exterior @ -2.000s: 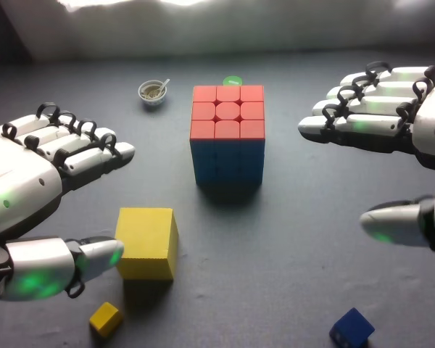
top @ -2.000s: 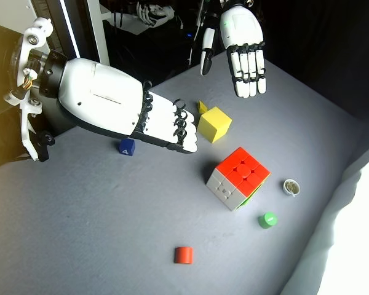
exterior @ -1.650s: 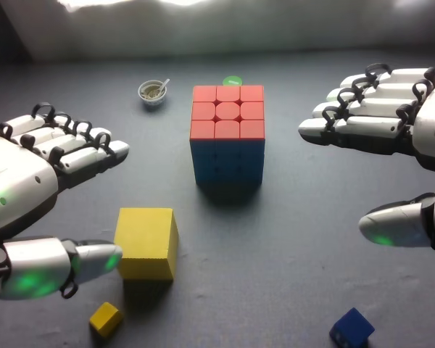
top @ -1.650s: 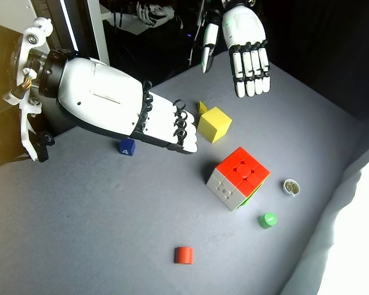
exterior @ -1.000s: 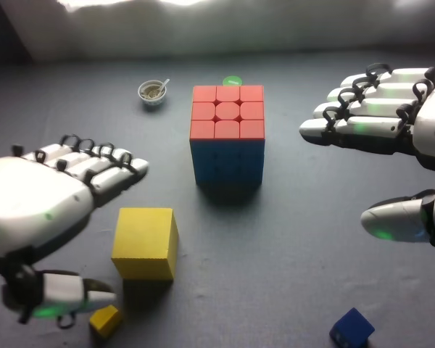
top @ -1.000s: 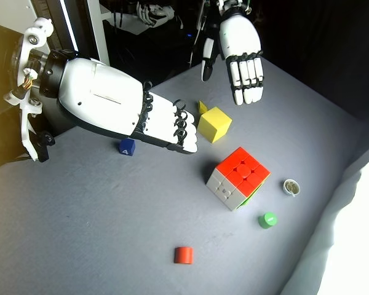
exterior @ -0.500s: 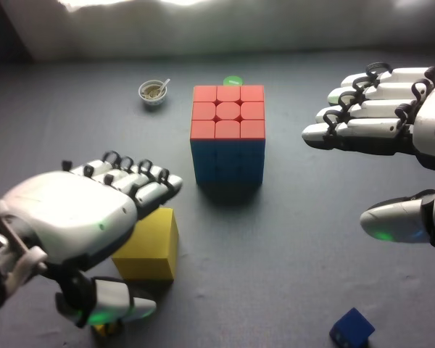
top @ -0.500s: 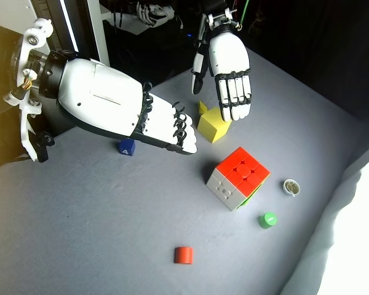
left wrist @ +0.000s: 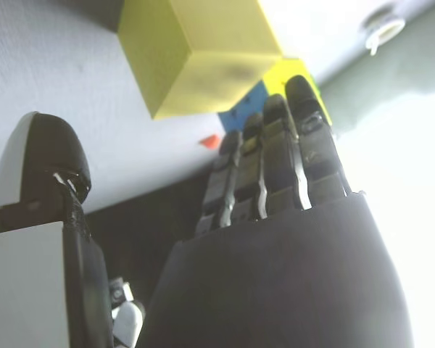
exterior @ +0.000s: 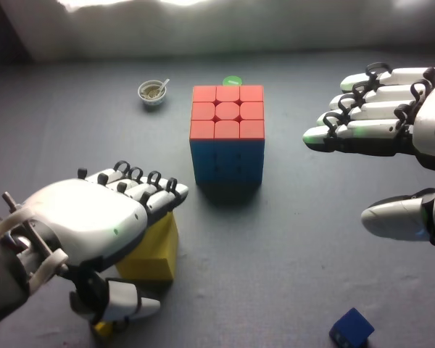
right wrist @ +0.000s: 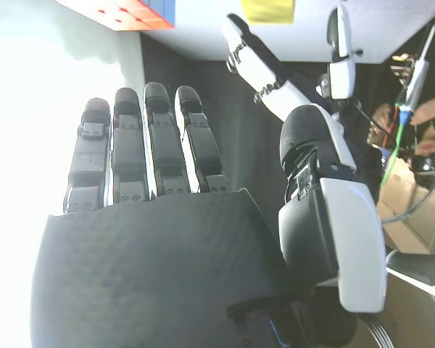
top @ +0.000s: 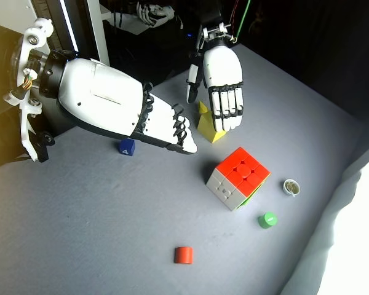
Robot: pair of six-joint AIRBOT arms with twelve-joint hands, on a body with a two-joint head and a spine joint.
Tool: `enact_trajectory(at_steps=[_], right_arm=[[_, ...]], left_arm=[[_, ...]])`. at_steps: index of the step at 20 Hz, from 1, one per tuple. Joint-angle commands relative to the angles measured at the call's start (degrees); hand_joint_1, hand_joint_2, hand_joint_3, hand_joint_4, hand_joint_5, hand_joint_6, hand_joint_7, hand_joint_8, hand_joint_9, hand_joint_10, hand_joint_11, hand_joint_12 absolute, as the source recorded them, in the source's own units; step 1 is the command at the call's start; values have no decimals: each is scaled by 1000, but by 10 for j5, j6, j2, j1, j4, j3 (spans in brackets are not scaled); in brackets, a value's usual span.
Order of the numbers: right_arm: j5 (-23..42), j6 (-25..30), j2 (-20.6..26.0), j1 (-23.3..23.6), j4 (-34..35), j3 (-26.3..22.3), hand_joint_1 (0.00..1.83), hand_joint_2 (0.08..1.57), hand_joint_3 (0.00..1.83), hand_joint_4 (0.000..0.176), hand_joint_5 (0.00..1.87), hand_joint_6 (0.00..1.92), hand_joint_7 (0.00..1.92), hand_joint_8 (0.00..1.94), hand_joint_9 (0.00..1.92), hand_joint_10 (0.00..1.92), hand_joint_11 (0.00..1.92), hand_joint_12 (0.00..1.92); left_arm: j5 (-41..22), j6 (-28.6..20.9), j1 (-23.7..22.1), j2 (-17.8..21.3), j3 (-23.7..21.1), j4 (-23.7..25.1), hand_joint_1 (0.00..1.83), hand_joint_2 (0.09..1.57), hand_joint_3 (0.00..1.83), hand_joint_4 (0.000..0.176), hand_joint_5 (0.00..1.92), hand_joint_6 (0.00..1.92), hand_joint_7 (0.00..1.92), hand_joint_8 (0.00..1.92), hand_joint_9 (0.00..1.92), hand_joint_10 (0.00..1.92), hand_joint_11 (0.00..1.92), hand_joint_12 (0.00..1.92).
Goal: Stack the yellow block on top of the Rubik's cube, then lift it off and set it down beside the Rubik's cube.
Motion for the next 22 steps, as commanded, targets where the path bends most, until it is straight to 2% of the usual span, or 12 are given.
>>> enact_trajectory(at_steps=[1, 2, 4, 6, 7, 9, 11, 16, 18, 20, 21, 22], right_arm=[[41, 3, 6, 8, 9, -1, 0, 1318, 10, 0, 131, 4, 144, 4, 99, 15, 16, 16], [41, 3, 6, 8, 9, -1, 53, 1313, 0, 0, 161, 5, 175, 7, 135, 6, 2, 188], [41, 3, 6, 8, 9, -1, 67, 1309, 0, 0, 161, 0, 178, 1, 141, 1, 0, 278], [41, 3, 6, 8, 9, -1, 44, 1320, 2, 0, 116, 0, 136, 0, 107, 1, 0, 107], [41, 3, 6, 8, 9, -1, 45, 1313, 0, 0, 131, 4, 145, 2, 117, 5, 0, 151], [41, 3, 6, 8, 9, -1, 35, 1310, 0, 0, 147, 3, 157, 2, 125, 3, 0, 170], [40, 3, 6, 8, 9, -1, 17, 1313, 1, 0, 136, 2, 140, 1, 108, 2, 0, 98], [40, 4, 7, 8, 9, -1, 22, 1317, 2, 0, 146, 6, 142, 2, 96, 0, 0, 79], [40, 3, 7, 8, 9, -1, 12, 1323, 3, 0, 139, 2, 139, 1, 92, 0, 0, 44], [40, 3, 7, 8, 9, -1, 44, 1319, 2, 0, 210, 10, 202, 5, 132, 8, 0, 174], [40, 3, 7, 8, 9, -1, 27, 1320, 1, 0, 207, 6, 198, 2, 124, 4, 0, 141], [40, 3, 7, 8, 9, -1, 40, 1315, 0, 0, 223, 9, 215, 5, 144, 9, 0, 196]], left_arm=[[-40, -1, -2, -1, 6, 26, 770, 1048, 0, 0, 32, 5, 85, 9, 132, 9, 0, 557], [-40, -3, -1, -3, 10, 29, 751, 1048, 0, 0, 34, 4, 104, 9, 152, 12, 0, 629], [-40, -3, -1, -8, 20, 33, 751, 1065, 5, 0, 11, 0, 95, 1, 150, 6, 0, 628], [-40, -3, -1, -12, 28, 34, 736, 1062, 0, 0, 26, 5, 94, 1, 142, 2, 0, 566], [-40, -3, -1, -14, 32, 34, 802, 1040, 0, 0, 48, 8, 125, 7, 169, 8, 0, 580], [-40, -3, 2, -17, 35, 34, 787, 1054, 1, 0, 24, 1, 124, 3, 165, 3, 0, 550], [-40, -3, 7, -22, 38, 33, 816, 1035, 0, 0, 83, 14, 171, 10, 206, 12, 0, 663], [-40, -3, 17, -33, 46, 33, 812, 1053, 3, 0, 81, 3, 181, 5, 204, 3, 0, 618], [-41, -3, 18, -39, 49, 32, 833, 1041, 0, 0, 116, 11, 216, 11, 231, 10, 0, 668], [-46, -3, 20, -44, 50, 30, 846, 1070, 3, 0, 147, 13, 260, 12, 288, 19, 0, 777], [-47, -3, 20, -46, 51, 30, 888, 1059, 0, 0, 189, 17, 302, 15, 310, 19, 0, 810], [-49, -3, 20, -47, 51, 29, 880, 1072, 2, 0, 211, 14, 346, 15, 351, 24, 0, 900]])
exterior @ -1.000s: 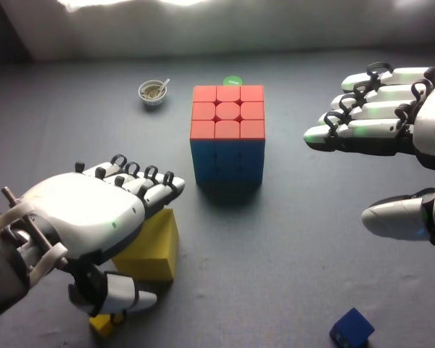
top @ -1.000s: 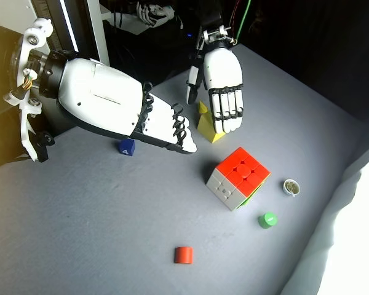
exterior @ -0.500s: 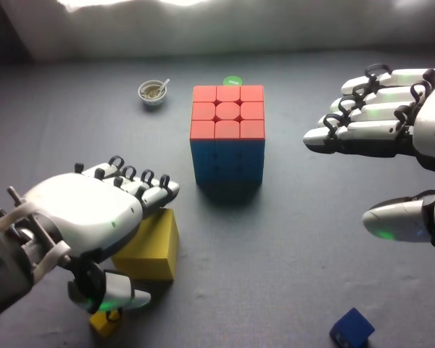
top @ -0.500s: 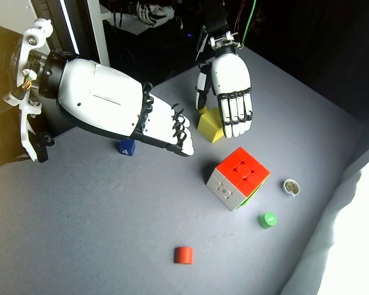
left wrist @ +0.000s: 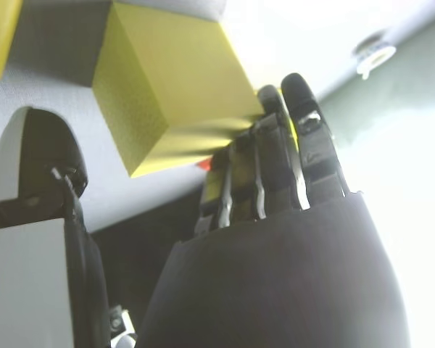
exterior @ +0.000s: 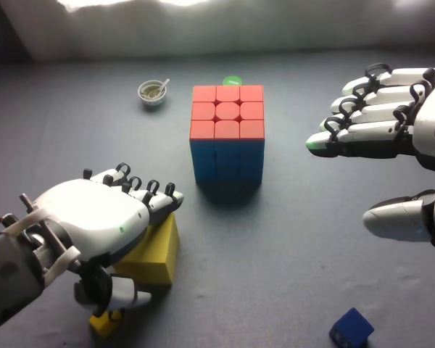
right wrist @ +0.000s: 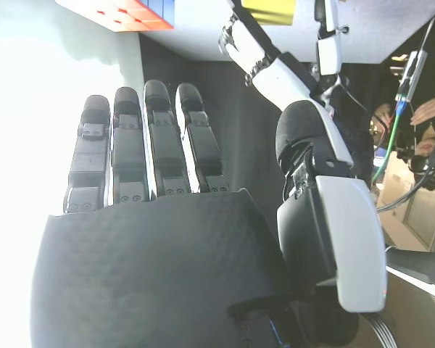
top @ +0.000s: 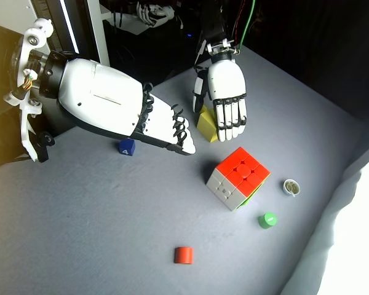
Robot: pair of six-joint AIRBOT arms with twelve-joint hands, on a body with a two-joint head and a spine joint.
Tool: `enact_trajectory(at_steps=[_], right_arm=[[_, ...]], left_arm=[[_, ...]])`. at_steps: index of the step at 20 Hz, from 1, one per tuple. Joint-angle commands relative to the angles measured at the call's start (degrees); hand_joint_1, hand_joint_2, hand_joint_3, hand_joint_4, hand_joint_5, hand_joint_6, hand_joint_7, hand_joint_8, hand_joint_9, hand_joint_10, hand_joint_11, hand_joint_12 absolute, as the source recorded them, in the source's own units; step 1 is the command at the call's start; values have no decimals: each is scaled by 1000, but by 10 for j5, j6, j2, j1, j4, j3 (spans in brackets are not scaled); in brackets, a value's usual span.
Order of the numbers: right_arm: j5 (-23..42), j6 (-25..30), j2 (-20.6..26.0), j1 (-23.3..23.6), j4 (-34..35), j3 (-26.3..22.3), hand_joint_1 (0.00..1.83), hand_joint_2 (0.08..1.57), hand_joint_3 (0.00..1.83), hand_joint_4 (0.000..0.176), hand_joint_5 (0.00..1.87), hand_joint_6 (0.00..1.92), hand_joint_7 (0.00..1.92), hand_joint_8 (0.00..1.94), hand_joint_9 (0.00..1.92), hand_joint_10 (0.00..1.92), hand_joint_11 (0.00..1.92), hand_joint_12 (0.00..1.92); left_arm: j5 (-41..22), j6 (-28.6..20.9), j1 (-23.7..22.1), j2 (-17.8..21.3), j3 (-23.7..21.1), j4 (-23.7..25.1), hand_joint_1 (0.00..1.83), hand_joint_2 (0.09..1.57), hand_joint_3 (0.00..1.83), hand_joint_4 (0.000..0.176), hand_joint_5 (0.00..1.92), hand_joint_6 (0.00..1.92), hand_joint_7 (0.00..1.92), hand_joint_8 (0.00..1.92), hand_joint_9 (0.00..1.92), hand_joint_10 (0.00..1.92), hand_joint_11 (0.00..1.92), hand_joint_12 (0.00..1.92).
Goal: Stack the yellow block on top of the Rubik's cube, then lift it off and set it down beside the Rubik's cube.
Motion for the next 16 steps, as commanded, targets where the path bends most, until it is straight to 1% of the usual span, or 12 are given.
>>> enact_trajectory(at_steps=[1, 2, 3, 5, 7, 8, 9, 10, 11, 12, 13, 16], right_arm=[[41, 3, 7, 8, 9, -1, 39, 1315, 0, 0, 222, 6, 219, 4, 156, 11, 0, 236], [41, 3, 7, 8, 9, -1, 15, 1321, 2, 0, 201, 3, 198, 2, 140, 3, 0, 174], [41, 3, 7, 8, 9, -1, 33, 1324, 2, 0, 203, 5, 197, 3, 139, 3, 0, 163], [41, 3, 7, 8, 9, -1, 11, 1325, 1, 0, 210, 5, 199, 2, 133, 4, 0, 164], [41, 3, 7, 8, 9, -1, 47, 1320, 0, 0, 235, 10, 233, 9, 167, 15, 0, 250], [41, 2, 7, 8, 9, -1, 86, 1317, 0, 0, 246, 10, 242, 8, 172, 14, 0, 255], [41, 2, 7, 8, 9, -1, 44, 1323, 1, 0, 237, 6, 233, 3, 162, 9, 0, 243], [41, 1, 7, 8, 9, -1, 44, 1323, 1, 0, 237, 6, 233, 3, 162, 9, 0, 243], [41, 1, 7, 8, 9, -1, 69, 1323, 0, 0, 246, 8, 237, 4, 167, 10, 0, 252], [41, 1, 7, 8, 9, -1, 78, 1316, 0, 0, 268, 14, 259, 9, 189, 17, 0, 318], [41, 1, 7, 8, 9, -1, 71, 1322, 1, 0, 263, 9, 256, 5, 181, 11, 0, 281], [41, 0, 7, 8, 9, -1, 20, 1334, 4, 0, 242, 1, 243, 0, 166, 2, 0, 243]], left_arm=[[-31, 2, -1, 1, 1, 16, 860, 1101, 9, 0, 222, 11, 364, 13, 370, 24, 0, 955], [-31, 2, 0, 0, 1, 15, 923, 1100, 4, 0, 306, 21, 453, 21, 460, 45, 29, 1073], [-31, 2, 0, 0, 1, 15, 953, 1084, 0, 0, 419, 23, 579, 26, 589, 76, 130, 1137], [-31, 2, 0, -2, 2, 15, 973, 1150, 7, 0, 501, 24, 683, 40, 680, 126, 167, 1297], [-32, 2, 0, -2, 2, 15, 1028, 1213, 5, 0, 682, 31, 800, 111, 557, 695, 251, 1402], [-33, 2, 0, -2, 2, 14, 1167, 1257, 0, 0, 692, 1171, 756, 1487, 552, 1187, 412, 1527], [-34, 2, 0, -3, 2, 13, 1195, 1228, 0, 0, 772, 1099, 800, 1480, 653, 1233, 491, 1532], [-35, 2, 0, -3, 2, 13, 1195, 1228, 0, 0, 772, 1099, 800, 1480, 653, 1233, 491, 1532], [-37, 2, 0, -3, 2, 11, 1221, 1185, 0, 0, 864, 974, 863, 1403, 753, 1183, 561, 1488], [-37, 2, 0, -3, 2, 10, 1234, 1174, 0, 0, 891, 922, 881, 1395, 778, 1201, 575, 1505], [-37, 2, 0, -3, 2, 10, 1236, 1158, 0, 0, 944, 856, 897, 1358, 789, 1188, 560, 1533], [-37, 1, -4, -3, 2, 7, 1225, 1152, 0, 0, 931, 906, 914, 1296, 823, 1134, 633, 1517]])
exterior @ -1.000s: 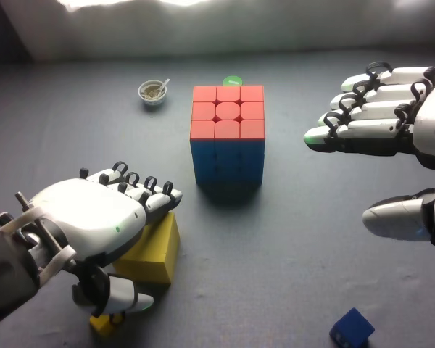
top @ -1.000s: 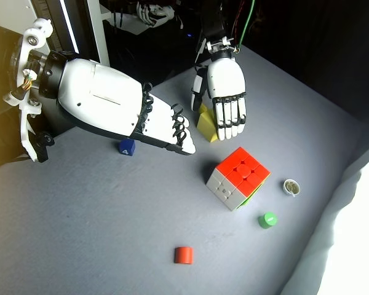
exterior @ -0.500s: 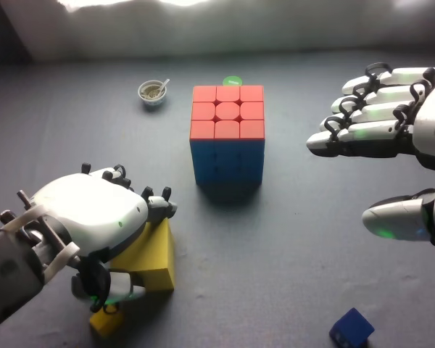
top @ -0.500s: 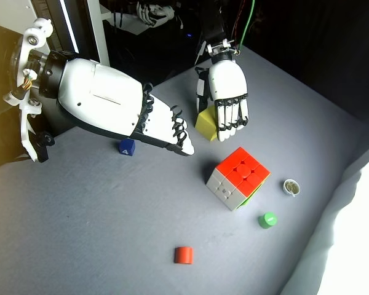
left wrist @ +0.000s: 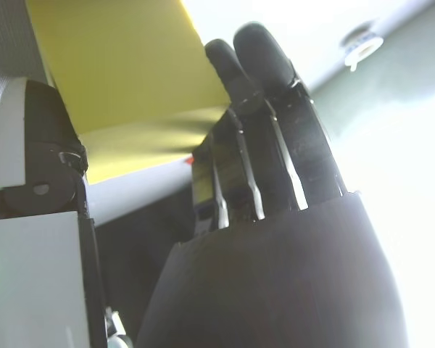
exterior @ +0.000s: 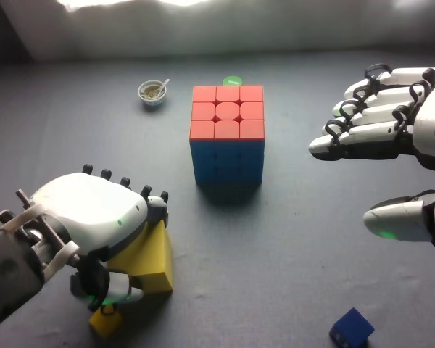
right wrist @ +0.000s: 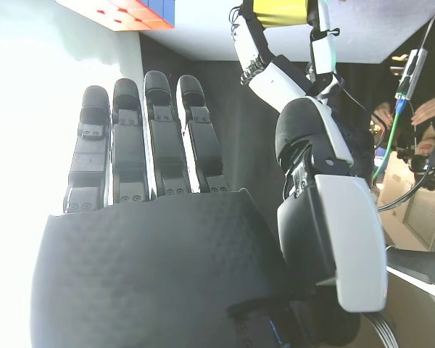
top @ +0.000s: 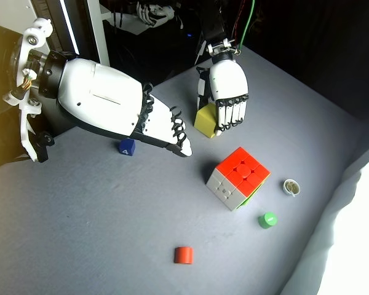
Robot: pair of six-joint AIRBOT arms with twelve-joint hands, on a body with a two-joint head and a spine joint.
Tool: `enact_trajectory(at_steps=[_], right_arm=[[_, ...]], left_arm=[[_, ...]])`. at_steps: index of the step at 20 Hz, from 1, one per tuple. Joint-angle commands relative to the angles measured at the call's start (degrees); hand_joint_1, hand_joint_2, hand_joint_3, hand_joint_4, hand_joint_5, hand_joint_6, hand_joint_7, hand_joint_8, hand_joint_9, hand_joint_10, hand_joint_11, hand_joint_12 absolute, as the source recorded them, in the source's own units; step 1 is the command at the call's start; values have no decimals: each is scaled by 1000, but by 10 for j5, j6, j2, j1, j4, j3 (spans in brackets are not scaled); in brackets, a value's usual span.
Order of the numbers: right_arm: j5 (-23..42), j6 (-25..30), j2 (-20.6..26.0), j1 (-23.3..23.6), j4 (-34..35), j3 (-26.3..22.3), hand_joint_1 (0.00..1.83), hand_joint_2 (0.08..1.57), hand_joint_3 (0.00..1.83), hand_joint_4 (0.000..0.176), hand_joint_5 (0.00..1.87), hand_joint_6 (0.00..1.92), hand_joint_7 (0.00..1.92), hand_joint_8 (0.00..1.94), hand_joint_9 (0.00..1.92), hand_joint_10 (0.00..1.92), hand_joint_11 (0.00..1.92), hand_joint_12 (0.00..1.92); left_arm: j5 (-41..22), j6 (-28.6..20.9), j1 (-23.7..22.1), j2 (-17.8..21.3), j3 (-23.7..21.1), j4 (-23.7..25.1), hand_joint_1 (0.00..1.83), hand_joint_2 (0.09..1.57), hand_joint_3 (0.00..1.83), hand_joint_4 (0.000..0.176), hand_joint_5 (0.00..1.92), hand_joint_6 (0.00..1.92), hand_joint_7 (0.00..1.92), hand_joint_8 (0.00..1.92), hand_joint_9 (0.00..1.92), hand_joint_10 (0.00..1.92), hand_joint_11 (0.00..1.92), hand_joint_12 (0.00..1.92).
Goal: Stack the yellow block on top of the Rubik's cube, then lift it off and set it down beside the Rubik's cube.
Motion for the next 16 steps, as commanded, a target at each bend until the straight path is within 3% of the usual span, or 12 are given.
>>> enact_trajectory(at_steps=[1, 4, 7, 10, 11, 13, 16], right_arm=[[40, 1, 7, 8, 9, -1, 3, 1340, 5, 0, 222, 4, 220, 5, 141, 6, 0, 142], [40, 1, 7, 8, 9, -1, 59, 1324, 0, 0, 248, 7, 249, 4, 176, 14, 0, 307], [40, 1, 7, 8, 9, -1, 93, 1321, 0, 0, 267, 4, 266, 2, 190, 10, 0, 312], [40, 1, 6, 8, 9, -1, 105, 1318, 0, 0, 290, 9, 287, 5, 220, 14, 0, 445], [40, 1, 6, 8, 9, -1, 100, 1321, 0, 0, 288, 6, 284, 2, 213, 9, 0, 427], [40, 1, 6, 8, 9, -1, 57, 1333, 3, 0, 254, 4, 243, 3, 172, 9, 0, 255], [41, 1, 7, 7, 9, -1, 91, 1324, 0, 0, 268, 5, 260, 4, 187, 10, 0, 333]], left_arm=[[-21, 3, -4, -2, 2, 9, 1226, 1145, 0, 0, 947, 891, 922, 1270, 826, 1098, 610, 1503], [-13, 3, -18, -2, 6, 7, 1213, 1164, 3, 0, 898, 972, 890, 1317, 793, 1116, 569, 1516], [20, 6, -46, -1, 20, 6, 1225, 1161, 0, 0, 927, 902, 885, 1349, 753, 1180, 521, 1563], [48, 12, -77, 8, 35, 6, 1229, 1148, 0, 0, 952, 870, 908, 1305, 768, 1156, 549, 1545], [64, 14, -88, 12, 43, 6, 1215, 1166, 5, 0, 900, 957, 876, 1347, 742, 1162, 517, 1565], [85, 15, -102, 18, 54, 7, 1223, 1153, 0, 0, 943, 891, 896, 1311, 756, 1121, 533, 1524], [123, 14, -126, 29, 72, 16, 1218, 1154, 0, 0, 917, 940, 911, 1283, 779, 1116, 545, 1515]])
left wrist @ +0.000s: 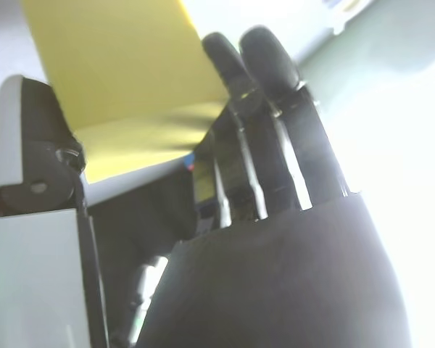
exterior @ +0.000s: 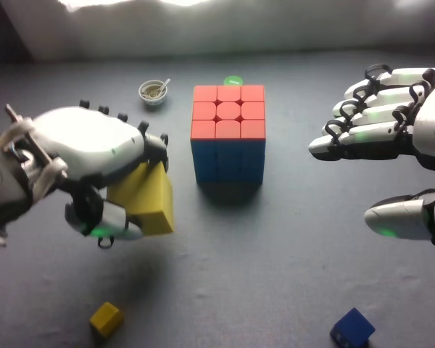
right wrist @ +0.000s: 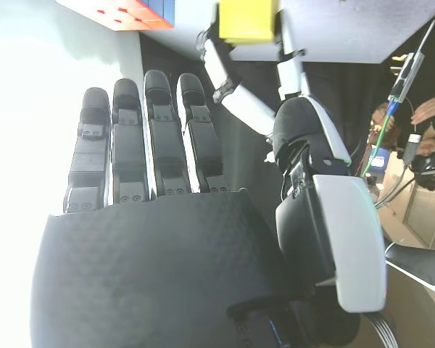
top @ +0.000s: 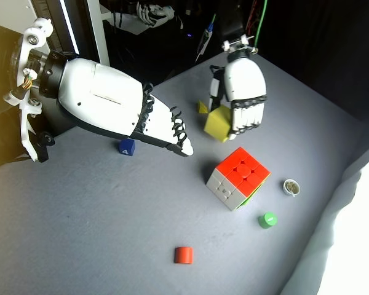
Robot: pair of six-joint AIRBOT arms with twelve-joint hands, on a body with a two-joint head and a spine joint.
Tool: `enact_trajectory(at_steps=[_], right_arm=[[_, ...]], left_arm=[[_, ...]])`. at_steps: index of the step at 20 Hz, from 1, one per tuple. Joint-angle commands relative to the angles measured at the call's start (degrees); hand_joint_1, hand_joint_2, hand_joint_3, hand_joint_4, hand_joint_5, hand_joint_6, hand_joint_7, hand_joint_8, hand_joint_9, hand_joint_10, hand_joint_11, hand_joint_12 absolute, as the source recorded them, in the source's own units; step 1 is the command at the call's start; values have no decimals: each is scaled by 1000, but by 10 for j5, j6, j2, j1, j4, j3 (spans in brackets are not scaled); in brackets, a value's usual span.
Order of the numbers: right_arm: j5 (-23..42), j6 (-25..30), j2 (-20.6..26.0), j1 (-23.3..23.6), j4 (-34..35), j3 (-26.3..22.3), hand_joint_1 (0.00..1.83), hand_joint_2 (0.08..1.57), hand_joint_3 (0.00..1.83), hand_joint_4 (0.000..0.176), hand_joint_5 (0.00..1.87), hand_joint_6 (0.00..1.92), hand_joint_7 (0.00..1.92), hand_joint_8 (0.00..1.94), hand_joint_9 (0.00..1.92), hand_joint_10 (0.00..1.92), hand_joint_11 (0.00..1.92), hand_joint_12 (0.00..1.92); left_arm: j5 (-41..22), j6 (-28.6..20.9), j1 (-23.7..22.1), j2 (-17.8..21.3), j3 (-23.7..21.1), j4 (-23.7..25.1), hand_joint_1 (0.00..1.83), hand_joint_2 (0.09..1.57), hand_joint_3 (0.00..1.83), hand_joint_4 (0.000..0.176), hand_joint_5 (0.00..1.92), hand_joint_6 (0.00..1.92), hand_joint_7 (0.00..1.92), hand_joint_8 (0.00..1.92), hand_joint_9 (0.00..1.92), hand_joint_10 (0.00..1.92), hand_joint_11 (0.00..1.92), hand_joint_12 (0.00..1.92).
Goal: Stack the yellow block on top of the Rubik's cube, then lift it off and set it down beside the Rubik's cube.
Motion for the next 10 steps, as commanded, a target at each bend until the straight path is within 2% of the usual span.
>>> enact_trajectory(at_steps=[1, 3, 6, 7, 9, 10], right_arm=[[41, 1, 7, 7, 9, -1, 71, 1331, 1, 0, 253, 3, 251, 1, 177, 4, 0, 284], [41, 1, 7, 6, 9, -1, 28, 1338, 3, 0, 266, 7, 263, 4, 189, 8, 0, 301], [41, 1, 7, 6, 9, -1, 26, 1338, 1, 0, 266, 5, 262, 2, 199, 10, 0, 360], [41, 1, 7, 6, 9, -1, 32, 1344, 3, 0, 237, 4, 231, 3, 167, 8, 0, 263], [41, 1, 6, 6, 9, -1, 91, 1329, 0, 0, 249, 6, 241, 4, 183, 11, 0, 342], [41, 1, 6, 5, 9, -1, 63, 1334, 0, 0, 248, 3, 235, 1, 170, 3, 0, 268]], left_arm=[[-8, 1, -14, 8, 6, 23, 1217, 1153, 0, 0, 909, 960, 922, 1256, 790, 1082, 542, 1507], [33, 1, -46, 8, 28, 36, 1210, 1169, 0, 0, 894, 975, 881, 1324, 739, 1102, 492, 1529], [70, 7, -78, 7, 51, 40, 1223, 1159, 0, 0, 931, 901, 890, 1332, 741, 1128, 499, 1555], [77, 7, -86, 7, 58, 41, 1222, 1152, 0, 0, 925, 917, 914, 1283, 764, 1109, 512, 1538], [93, 7, -105, 7, 71, 47, 1224, 1145, 0, 0, 932, 911, 930, 1251, 787, 1058, 524, 1499], [97, 7, -111, 7, 75, 50, 1226, 1142, 0, 0, 951, 880, 928, 1263, 795, 1079, 545, 1501]])
